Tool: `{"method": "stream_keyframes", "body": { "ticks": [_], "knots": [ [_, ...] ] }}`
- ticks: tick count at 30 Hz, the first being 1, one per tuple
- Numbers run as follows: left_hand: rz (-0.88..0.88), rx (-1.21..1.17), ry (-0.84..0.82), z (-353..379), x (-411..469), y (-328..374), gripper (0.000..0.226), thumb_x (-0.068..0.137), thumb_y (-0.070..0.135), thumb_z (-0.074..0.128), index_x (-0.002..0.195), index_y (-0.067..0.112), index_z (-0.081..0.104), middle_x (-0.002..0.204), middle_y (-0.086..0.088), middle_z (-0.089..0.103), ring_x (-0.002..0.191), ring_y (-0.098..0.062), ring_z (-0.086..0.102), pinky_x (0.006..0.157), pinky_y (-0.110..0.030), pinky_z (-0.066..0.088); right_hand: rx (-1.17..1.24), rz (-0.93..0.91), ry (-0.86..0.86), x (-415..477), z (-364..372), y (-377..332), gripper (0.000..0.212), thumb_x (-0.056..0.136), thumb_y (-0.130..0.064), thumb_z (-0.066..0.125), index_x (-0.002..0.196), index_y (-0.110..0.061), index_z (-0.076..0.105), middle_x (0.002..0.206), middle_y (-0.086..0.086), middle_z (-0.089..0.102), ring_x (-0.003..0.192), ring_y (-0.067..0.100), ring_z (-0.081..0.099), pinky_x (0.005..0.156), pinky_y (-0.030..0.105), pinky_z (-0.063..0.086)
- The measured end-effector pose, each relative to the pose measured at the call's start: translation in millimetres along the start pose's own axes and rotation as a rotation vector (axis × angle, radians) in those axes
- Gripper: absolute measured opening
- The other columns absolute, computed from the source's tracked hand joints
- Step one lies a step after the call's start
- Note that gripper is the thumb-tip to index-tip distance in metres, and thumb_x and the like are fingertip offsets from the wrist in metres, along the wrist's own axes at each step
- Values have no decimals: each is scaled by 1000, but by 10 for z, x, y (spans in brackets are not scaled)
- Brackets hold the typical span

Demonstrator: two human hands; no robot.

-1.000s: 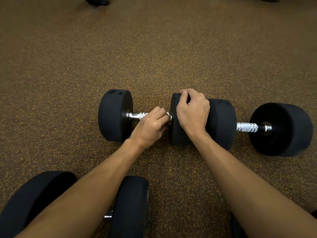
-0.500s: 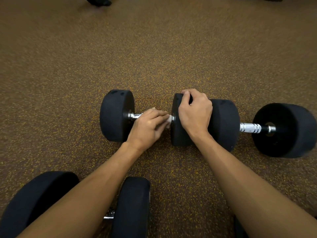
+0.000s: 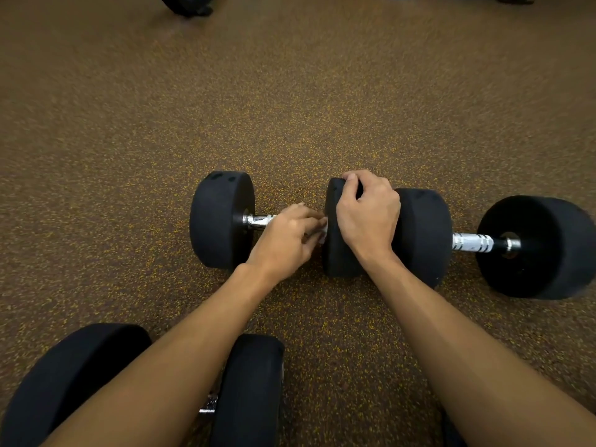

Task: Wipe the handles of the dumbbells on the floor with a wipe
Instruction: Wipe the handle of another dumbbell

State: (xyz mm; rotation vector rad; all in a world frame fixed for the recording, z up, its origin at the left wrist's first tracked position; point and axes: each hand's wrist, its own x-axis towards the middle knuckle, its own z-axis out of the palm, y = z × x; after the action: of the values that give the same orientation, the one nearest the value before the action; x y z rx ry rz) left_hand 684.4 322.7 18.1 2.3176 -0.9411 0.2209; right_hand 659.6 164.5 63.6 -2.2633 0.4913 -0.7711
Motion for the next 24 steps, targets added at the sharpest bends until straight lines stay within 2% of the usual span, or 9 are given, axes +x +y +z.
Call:
{"method": "stream_keyframes", "body": {
  "ticks": [2,5,8,12,15,19,24],
  "knots": [
    [-62,-3,-3,-6,67,-1,20,95,16,76,112,8,79,111,-5,76,106,-23,67,99,-41,54,-3,-3,-1,9,3,5,33,105,-29,48,109,-18,79,105,-1,78,105,19,66,91,35,46],
    [-224,-20,-108,-14,221,22,27,104,30,62,121,16,76,114,-6,77,109,-28,69,97,-46,56,-9,5,-7,25,5,8,32,105,-28,49,110,-18,79,105,0,78,107,20,66,89,33,44],
    [-207,-50,-154,-35,234,3,27,105,28,63,123,13,77,119,-8,76,112,-30,69,100,-45,55,-13,5,-8,33,10,7,32,106,-28,49,111,-18,79,105,0,78,107,20,65,88,32,43],
    [-35,-39,-28,-55,81,-62,21,91,16,81,110,6,81,114,-7,76,108,-24,67,99,-36,53,-1,-2,-5,13,9,13,34,105,-29,47,111,-18,79,106,-1,78,107,20,65,90,34,45],
    [7,-7,22,-42,-28,-108,20,85,8,85,103,3,81,108,-7,75,103,-23,66,94,-31,52,6,-8,0,-2,4,13,33,105,-28,49,110,-17,79,105,-1,78,106,20,65,88,33,45],
    [-71,-17,104,-133,-118,-77,16,85,5,84,100,5,79,104,-5,73,102,-21,64,91,-36,54,15,-1,-16,29,-17,7,32,106,-27,49,108,-17,79,101,0,77,104,20,65,82,25,37],
    [-174,-27,144,-400,-194,129,13,95,20,78,107,17,75,105,6,69,100,-12,62,91,-33,53,17,7,-58,76,-39,-27,32,106,-26,50,109,-14,79,102,5,77,103,25,65,86,36,46]
  ]
}}
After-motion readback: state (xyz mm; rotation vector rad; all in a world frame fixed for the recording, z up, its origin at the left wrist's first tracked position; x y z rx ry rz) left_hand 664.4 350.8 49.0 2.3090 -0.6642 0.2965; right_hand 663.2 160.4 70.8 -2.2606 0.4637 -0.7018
